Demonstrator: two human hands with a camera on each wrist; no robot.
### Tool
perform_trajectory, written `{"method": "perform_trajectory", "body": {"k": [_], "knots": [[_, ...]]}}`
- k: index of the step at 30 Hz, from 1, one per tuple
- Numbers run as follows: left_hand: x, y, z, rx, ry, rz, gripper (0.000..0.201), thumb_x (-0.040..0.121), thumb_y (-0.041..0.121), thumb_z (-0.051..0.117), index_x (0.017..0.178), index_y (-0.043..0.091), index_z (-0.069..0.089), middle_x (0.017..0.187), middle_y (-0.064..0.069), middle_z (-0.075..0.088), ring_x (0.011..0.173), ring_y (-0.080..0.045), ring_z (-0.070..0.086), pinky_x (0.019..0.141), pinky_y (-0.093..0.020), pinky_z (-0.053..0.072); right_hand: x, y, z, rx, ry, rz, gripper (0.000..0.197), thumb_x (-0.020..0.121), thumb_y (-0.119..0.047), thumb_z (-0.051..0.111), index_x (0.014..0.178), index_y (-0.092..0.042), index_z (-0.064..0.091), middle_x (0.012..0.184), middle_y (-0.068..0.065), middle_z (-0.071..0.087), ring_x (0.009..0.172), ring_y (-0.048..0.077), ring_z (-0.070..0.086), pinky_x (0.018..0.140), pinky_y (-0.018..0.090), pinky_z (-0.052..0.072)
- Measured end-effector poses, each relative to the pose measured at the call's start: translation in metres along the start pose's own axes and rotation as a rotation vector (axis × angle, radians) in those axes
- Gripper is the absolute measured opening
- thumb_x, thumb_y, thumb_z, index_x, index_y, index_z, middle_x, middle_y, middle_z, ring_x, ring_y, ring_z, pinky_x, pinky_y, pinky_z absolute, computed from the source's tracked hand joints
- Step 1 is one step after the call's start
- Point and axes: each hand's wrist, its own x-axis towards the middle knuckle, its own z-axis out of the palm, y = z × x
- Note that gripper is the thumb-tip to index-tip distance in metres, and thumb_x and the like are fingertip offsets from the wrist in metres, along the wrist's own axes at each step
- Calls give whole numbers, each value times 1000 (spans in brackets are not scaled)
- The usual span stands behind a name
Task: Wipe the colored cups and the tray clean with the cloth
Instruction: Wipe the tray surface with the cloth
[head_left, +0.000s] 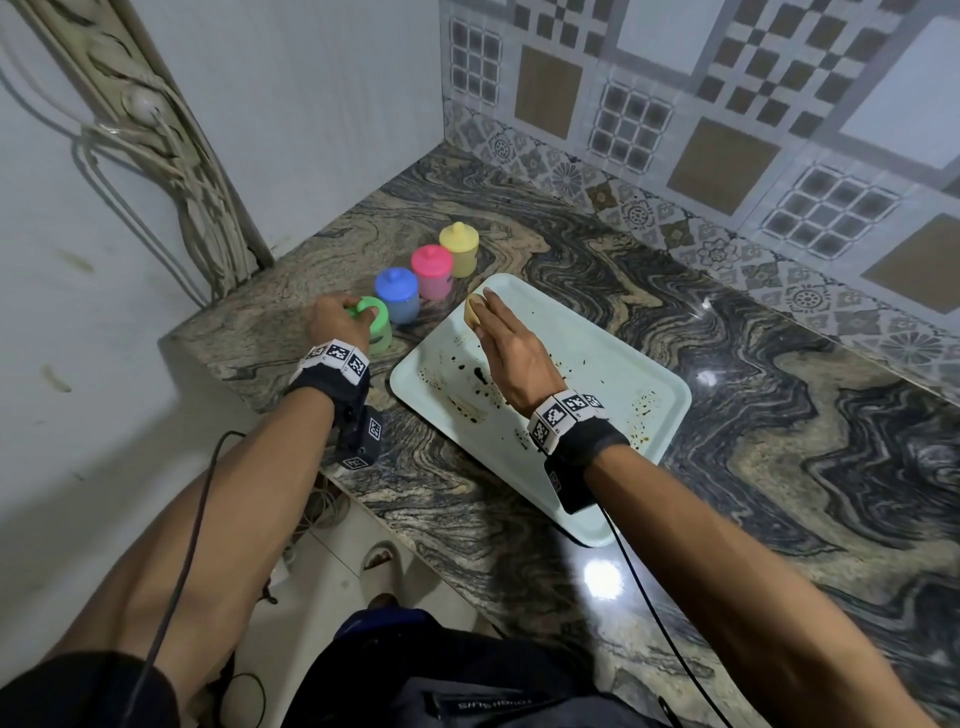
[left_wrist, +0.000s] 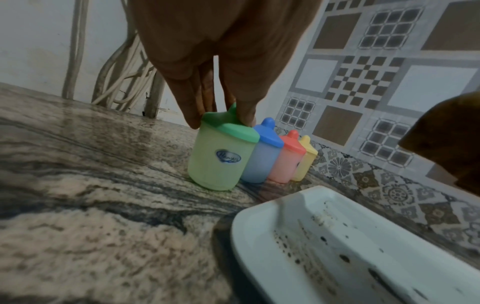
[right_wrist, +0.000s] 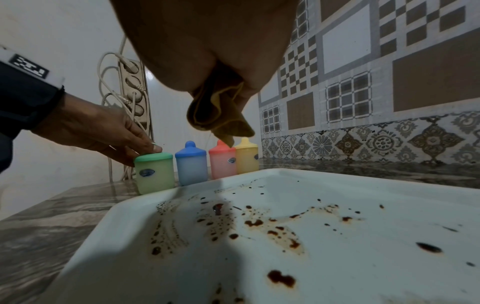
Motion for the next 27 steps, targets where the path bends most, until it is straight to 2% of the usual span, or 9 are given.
{"method": "perform_trajectory", "body": {"k": [3,7,11,13,15,18,21,25,27], "knots": [[-5,3,0,50,5,18,27,87,20,71,108,3,69,105,-19,69,97,-35,65,77,-29,45,-4,-1,-4,3,-8,6,43,108,-18,41,150,-8,42,160,15,31,144,32,39,117,40,36],[-4,9,-3,212,-56,59,34,88,25,68,110,-1,65,110,-24,66,102,-40,61,86,-42,48,-14,6,-9,2,-12,36,44,108,-20,39,151,-10,40,162,12,30,145,30,37,118,39,34],[-11,12,0,329,125,255,41,84,31,66,109,-1,62,114,-25,58,112,-41,50,98,-47,38,-26,21,-17,12,10,103,44,109,-24,38,151,-11,41,161,9,33,149,22,30,121,34,27],[-24,19,7,226,27,398,20,84,20,67,99,6,67,106,-19,64,103,-36,58,90,-41,45,-31,31,-16,30,22,151,44,109,-28,38,150,-12,43,159,10,36,149,21,30,121,34,27],[-37,24,16,189,-235,448,9,80,13,72,89,15,69,95,-10,68,91,-29,65,81,-37,54,-34,40,-10,14,18,185,43,109,-29,39,149,-13,46,158,12,37,146,25,35,119,33,28],[-49,21,28,367,-578,431,56,65,28,89,114,14,65,117,-11,61,111,-30,60,93,-37,50,-27,55,-6,-21,-37,227,42,109,-27,39,147,-10,47,156,17,38,146,29,36,118,31,26],[-55,13,33,630,-698,404,113,48,44,94,142,14,39,143,-16,36,134,-35,36,111,-45,34,-1,68,-8,-50,-64,271,44,109,-29,37,148,-10,46,157,17,37,145,31,36,119,34,26],[-53,11,34,752,-749,371,131,32,51,95,139,12,31,139,-16,36,131,-39,36,106,-47,37,44,75,-10,-157,-14,299,43,107,-16,37,149,-10,44,156,16,39,141,35,41,117,41,34],[-47,11,33,777,-775,379,143,26,55,93,144,10,26,143,-18,35,134,-41,34,109,-47,35,63,73,-7,-256,12,289,46,107,-12,36,153,-9,38,159,16,34,146,34,32,120,41,28]]}}
